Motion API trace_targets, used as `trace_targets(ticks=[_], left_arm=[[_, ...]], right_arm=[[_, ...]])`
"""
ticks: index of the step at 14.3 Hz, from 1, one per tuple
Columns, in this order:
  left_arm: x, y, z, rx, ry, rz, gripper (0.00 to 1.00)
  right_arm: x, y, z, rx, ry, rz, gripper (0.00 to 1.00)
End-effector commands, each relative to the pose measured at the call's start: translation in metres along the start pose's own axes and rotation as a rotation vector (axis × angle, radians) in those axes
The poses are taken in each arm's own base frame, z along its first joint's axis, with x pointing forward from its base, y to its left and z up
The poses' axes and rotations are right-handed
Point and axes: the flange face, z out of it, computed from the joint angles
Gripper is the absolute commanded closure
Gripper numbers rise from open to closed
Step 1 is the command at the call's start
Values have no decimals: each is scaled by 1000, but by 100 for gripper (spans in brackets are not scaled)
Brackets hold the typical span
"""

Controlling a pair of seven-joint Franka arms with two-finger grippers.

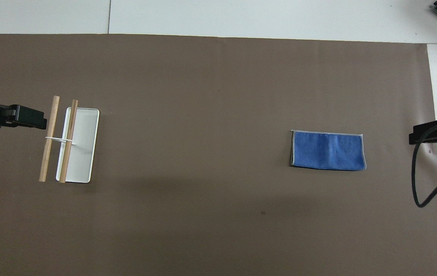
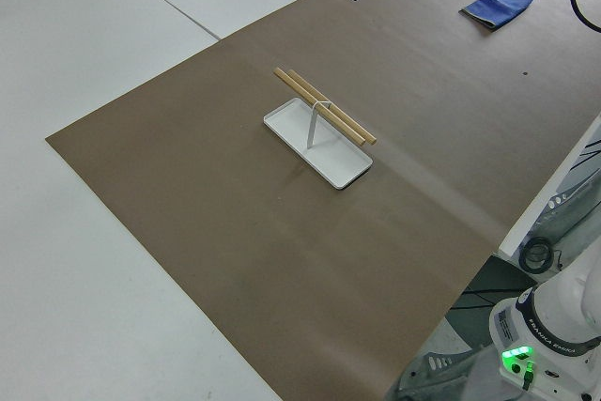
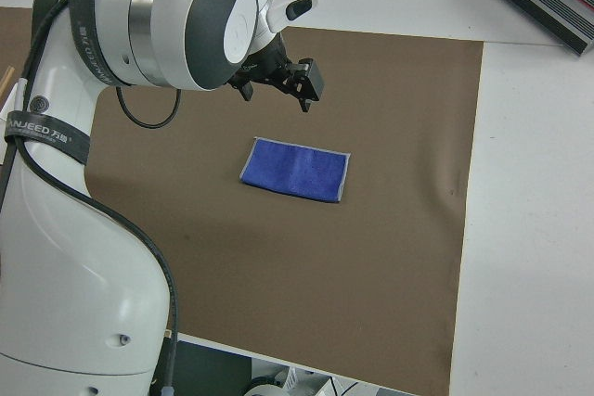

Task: Right arm passes towel to left arm to hang

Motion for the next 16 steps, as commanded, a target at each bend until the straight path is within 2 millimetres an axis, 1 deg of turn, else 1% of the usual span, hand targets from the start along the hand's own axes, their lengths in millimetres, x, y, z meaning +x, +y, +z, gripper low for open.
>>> trace_targets(ticks=[1,4,7,16], left_arm=[[0,-1,-10,-13,2,-1,0],[-1,1,-9,-12,6,5,0],[-9,-1,1,-11,-25,0,0],[-9,-2,1,-11,-24,-5,0]], right_arm=[[-3,4,1,3,11,-16,0],[-4,5,1,3,8,-15,0],[-4,5,1,3,9,-16,0],[-4,3,2,1,6,-13,0]])
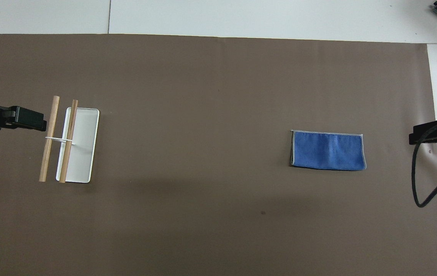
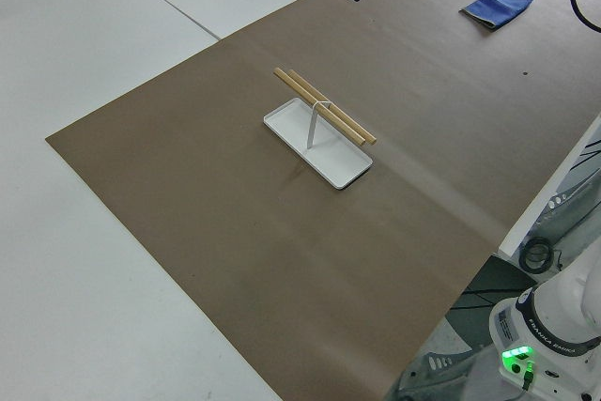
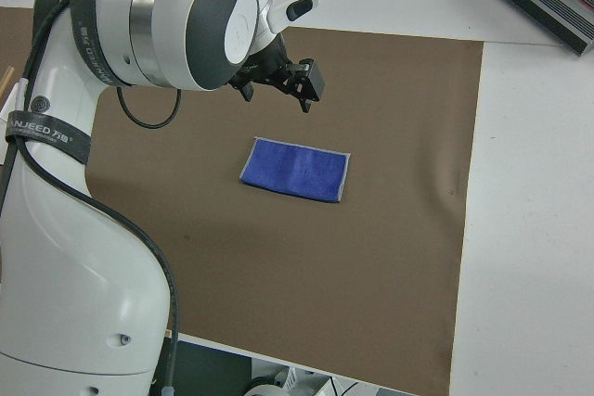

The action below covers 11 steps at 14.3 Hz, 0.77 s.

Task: Right arm passes towel to left arm to hang

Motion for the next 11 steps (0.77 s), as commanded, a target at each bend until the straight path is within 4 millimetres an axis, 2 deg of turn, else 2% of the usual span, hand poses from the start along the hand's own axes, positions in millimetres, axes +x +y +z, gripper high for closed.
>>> trace_targets(ticks=[1,4,7,9,10,11], left_arm=[[-7,-1,-2,-10,-6,-3,0],[-7,-1,-2,-10,-6,-3,0],[-7,-1,-2,-10,-6,-3,0],[-7,-1,-2,-10,-6,-3,0],[-7,-1,-2,-10,-6,-3,0],[-7,-1,-2,-10,-6,-3,0]], right_arm=[[-4,3,2,1,6,-13,0],[-4,2,3,-2,6,-15,0],[0,-14,8,-6,6,-42,0],[9,-22,26,-3,47,-56,0],[13,-35,38,-2,56,-78,0],[19,-44,58,-1,50,-90,0]])
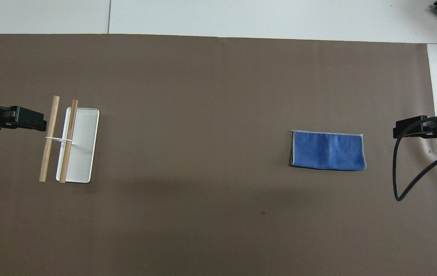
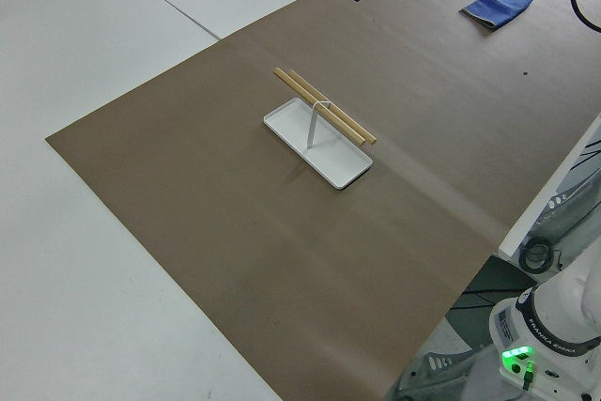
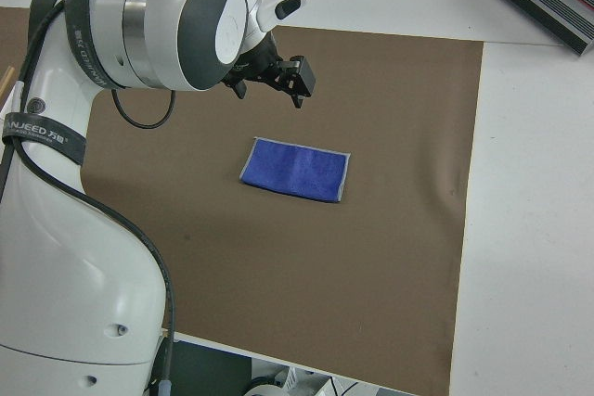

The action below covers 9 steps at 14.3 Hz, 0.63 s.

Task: Right arm passes towel to left arm to hang
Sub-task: 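Reach the right gripper down to the blue towel and grasp it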

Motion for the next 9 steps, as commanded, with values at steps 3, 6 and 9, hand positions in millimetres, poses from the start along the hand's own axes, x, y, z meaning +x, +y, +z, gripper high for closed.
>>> trace_targets(ticks=[3,6,9], left_arm=[[-7,-1,-2,-10,-6,-3,0],[-7,-1,-2,-10,-6,-3,0],[-7,-1,-2,-10,-6,-3,0]], right_arm=[[8,-26,95,0,20,-48,0],[-2,-29,153,3,21,-49,0],[-11,-29,210,7,39,-48,0]])
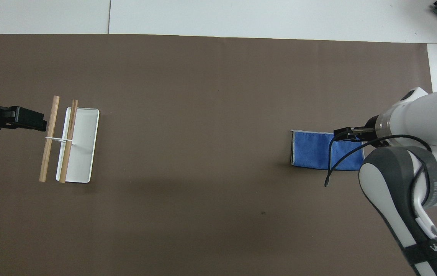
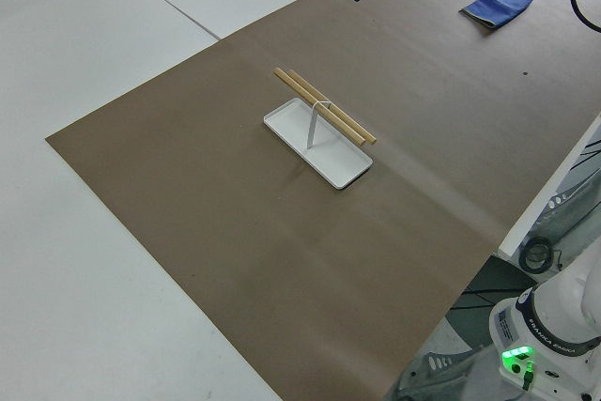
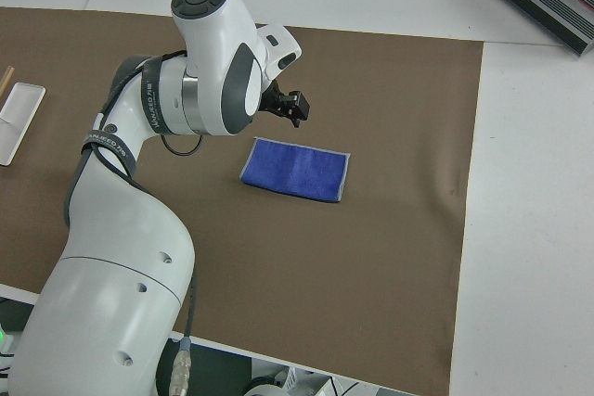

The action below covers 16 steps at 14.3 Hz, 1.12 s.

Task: Right arm passes towel to left arm to hang
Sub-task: 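Reach the right gripper down to the blue towel and grasp it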

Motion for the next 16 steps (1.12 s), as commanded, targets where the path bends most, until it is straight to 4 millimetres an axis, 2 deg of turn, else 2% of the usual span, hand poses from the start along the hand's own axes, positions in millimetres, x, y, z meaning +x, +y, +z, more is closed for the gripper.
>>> trace_targets(ticks=[1,5,8,12,15,16], left_arm=[[-7,-1,-2,-10,-6,-3,0],[-7,-1,-2,-10,-6,-3,0],[-7,-1,-2,-10,-6,-3,0],[-7,-1,-2,-10,-6,-3,0],[-7,-1,-2,-10,-6,-3,0],[-7,-1,-2,-10,-6,-3,0]], right_arm=[[-16,-1,39,2,25,4,0],[-27,-1,87,3,28,-5,0],[-31,-11,115,9,48,-9,0],[-32,-13,129,10,62,-22,0],[-45,-12,150,12,88,-40,0],[-45,-12,152,13,95,-36,0]])
